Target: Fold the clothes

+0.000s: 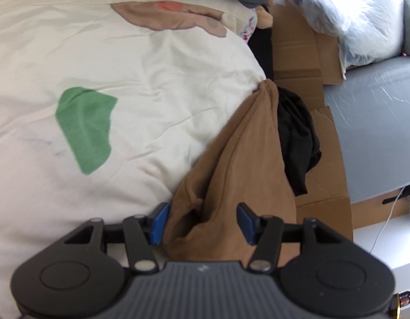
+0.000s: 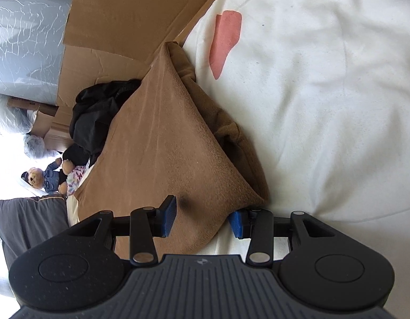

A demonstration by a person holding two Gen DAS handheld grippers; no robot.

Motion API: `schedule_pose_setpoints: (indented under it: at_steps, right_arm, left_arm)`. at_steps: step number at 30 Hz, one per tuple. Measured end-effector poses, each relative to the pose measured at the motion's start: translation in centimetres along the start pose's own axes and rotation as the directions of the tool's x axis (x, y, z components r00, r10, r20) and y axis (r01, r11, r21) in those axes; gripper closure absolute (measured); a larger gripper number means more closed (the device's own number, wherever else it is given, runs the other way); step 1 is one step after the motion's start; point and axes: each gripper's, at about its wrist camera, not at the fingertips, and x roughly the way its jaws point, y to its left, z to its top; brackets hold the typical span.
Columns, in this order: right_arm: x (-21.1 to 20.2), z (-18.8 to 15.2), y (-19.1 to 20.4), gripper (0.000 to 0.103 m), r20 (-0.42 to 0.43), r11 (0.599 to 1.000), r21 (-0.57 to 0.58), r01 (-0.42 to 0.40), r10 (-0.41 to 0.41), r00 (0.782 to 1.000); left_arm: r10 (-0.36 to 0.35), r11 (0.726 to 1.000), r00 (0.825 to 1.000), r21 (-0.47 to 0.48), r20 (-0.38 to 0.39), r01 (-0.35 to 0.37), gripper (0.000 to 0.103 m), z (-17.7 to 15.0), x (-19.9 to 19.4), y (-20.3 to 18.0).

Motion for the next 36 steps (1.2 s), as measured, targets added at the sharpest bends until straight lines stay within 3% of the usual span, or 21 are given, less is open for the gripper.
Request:
schedule_pose_setpoints:
  at_steps: [7,10,11,12,13,14,17,29,36]
  right_arm:
    - [0.2,0.2,-0.2,0.056,0.006,1.0,-0.009,-0.022,0.022,1.0]
    - [0.1,0.2,-0.1,0.057,0.005,1.0,-0.022,-0.016,0.016,1.0]
    - [0.2,0.2,0.2,0.061,0.002,0.999,-0.035,-0.006,0.007,1.0]
    - [0.2,0.2,0.3,0.067,0.001,0.999,-0.044,0.0,0.0,1.0]
    - [0.2,0.4,0.3,0.082,-0.002,0.998,-0.06,0.028,-0.028,1.0]
    - [0.2,0.4,0.2,0.09,-0.004,0.998,-0.061,0.034,-0.034,0.999]
    - [0.0,0.7,0.4,0.096,-0.013,0.995,-0.094,0.04,-0.041,0.999]
    - [-2.2,1.0,3.2,0.099,0.018,0.984,-0.133,0.116,-0.115,0.993]
    - [-4.0,1.6,2.2,0.099,0.027,0.982,-0.132,0.138,-0.136,0.99]
  left_arm:
    - [-0.018,1.0,1.0,0.018,-0.02,0.018,0.048,0.1,0.4,0.2]
    - [-0.033,0.999,0.997,0.034,-0.075,0.036,0.067,0.1,0.7,0.2]
    - [-0.033,0.998,0.995,0.048,-0.096,0.038,0.08,0.1,0.8,0.2]
    - [-0.026,0.997,0.994,0.063,-0.108,0.033,0.085,0.0,0.9,0.1]
    - [-0.013,0.997,0.994,0.078,-0.108,0.022,0.09,-0.1,0.9,0.0]
    - [-0.007,0.996,0.995,0.086,-0.103,0.016,0.094,-0.2,0.8,0.0]
    - [-0.008,0.995,0.997,0.095,-0.081,0.016,0.097,-0.4,0.4,-0.4]
    - [-0.007,0.993,0.998,0.119,-0.061,0.014,0.098,-1.7,-2.5,-3.0]
    - [0.026,0.995,0.998,0.098,-0.065,-0.019,0.098,-4.9,-4.3,-3.6]
